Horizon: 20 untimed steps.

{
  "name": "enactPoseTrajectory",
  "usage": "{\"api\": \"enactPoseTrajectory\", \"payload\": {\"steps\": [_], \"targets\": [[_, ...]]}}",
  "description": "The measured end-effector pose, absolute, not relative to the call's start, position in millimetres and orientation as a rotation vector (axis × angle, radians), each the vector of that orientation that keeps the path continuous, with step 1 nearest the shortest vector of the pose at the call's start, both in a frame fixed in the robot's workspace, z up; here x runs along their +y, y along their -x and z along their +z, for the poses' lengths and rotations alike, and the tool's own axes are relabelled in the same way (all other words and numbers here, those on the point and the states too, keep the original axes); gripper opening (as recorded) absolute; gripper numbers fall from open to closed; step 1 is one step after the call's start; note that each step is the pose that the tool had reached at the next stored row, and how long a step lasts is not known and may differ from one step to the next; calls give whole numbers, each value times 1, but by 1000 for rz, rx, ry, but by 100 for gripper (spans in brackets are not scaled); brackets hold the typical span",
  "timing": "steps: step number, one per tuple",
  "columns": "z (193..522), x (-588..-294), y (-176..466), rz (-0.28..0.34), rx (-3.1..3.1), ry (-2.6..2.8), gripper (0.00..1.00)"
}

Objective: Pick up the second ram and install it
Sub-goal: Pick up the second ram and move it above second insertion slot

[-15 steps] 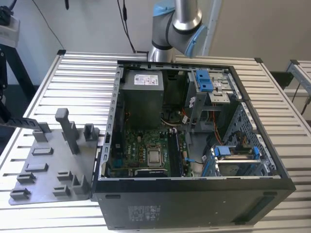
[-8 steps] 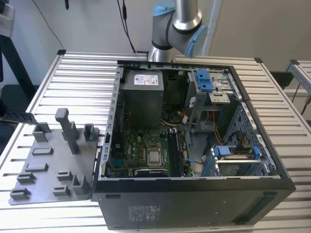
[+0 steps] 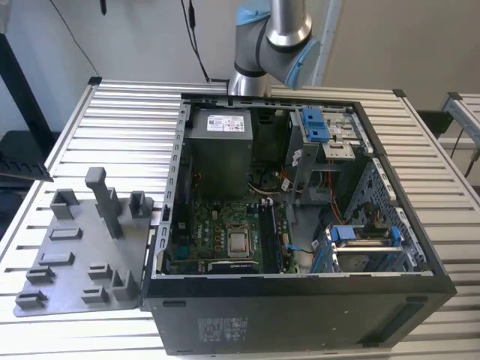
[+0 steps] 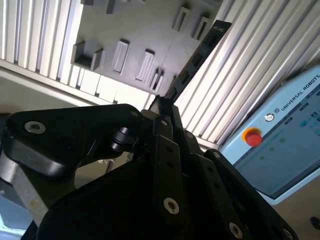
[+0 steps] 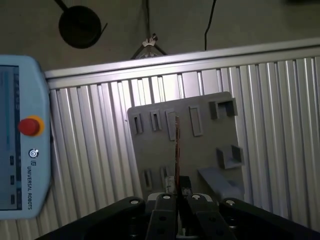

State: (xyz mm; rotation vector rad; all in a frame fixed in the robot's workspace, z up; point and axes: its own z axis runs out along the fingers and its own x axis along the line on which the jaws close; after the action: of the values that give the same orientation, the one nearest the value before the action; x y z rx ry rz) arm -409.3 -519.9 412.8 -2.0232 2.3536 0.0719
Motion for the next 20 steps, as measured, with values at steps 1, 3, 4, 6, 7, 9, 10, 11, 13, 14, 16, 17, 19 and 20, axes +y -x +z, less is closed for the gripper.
{"api": "enactPoseTrajectory", "payload": {"steps": [1, 3, 4, 6, 7, 9, 10, 11, 13, 14, 16, 17, 19, 20], "targets": [[415, -520, 409, 72, 2354, 2023, 14], [419, -520, 409, 72, 2355, 2021, 14], [421, -520, 409, 72, 2356, 2021, 14], [425, -520, 409, 72, 2357, 2019, 14], [426, -520, 409, 72, 2358, 2019, 14], [426, -520, 409, 73, 2358, 2017, 14], [426, -520, 409, 73, 2358, 2017, 14], [426, -520, 409, 73, 2358, 2017, 14], [427, -520, 409, 73, 2358, 2017, 14], [427, -520, 409, 73, 2358, 2017, 14], [427, -520, 406, 73, 2358, 2017, 14], [427, -520, 404, 73, 2358, 2017, 14], [427, -520, 398, 73, 2359, 2018, 14], [426, -520, 395, 74, 2359, 2018, 14]]}}
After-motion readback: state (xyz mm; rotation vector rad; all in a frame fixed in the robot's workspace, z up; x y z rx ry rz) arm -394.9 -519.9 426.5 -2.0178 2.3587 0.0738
